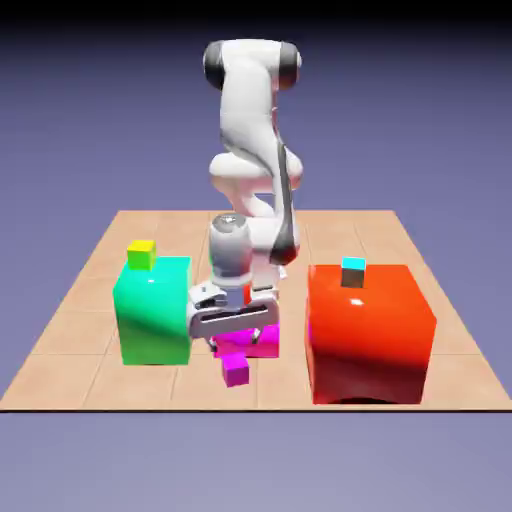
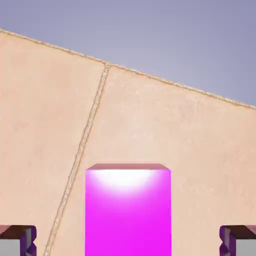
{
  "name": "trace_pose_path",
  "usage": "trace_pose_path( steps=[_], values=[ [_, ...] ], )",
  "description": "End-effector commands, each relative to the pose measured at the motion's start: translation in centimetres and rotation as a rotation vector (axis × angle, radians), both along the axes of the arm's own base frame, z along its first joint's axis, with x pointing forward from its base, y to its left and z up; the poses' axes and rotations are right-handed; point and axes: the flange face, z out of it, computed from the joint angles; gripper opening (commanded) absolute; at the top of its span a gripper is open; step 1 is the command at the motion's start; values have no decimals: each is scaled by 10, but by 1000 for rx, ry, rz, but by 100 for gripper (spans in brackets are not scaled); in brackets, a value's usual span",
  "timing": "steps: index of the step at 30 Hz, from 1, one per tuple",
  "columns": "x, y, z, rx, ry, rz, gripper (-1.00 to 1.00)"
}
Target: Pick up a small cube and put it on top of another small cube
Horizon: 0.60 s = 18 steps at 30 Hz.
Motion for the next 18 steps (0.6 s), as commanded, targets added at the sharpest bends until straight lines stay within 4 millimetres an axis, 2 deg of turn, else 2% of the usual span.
trace_pose_path(
  steps=[1,3,4,5,6,12,13,14,18],
  values=[
    [0,0,-11,0,0,0,0],
    [0,1,-34,-1,0,0,0],
    [0,1,-37,-1,1,-1,0],
    [0,1,-37,-1,1,-1,-100],
    [0,1,-37,-1,1,-1,-100],
    [-3,0,31,1,0,-1,-100],
    [-5,22,27,17,22,18,-100],
    [-3,28,34,26,36,6,-100],
    [7,-16,95,4,35,-133,-100]
  ],
)
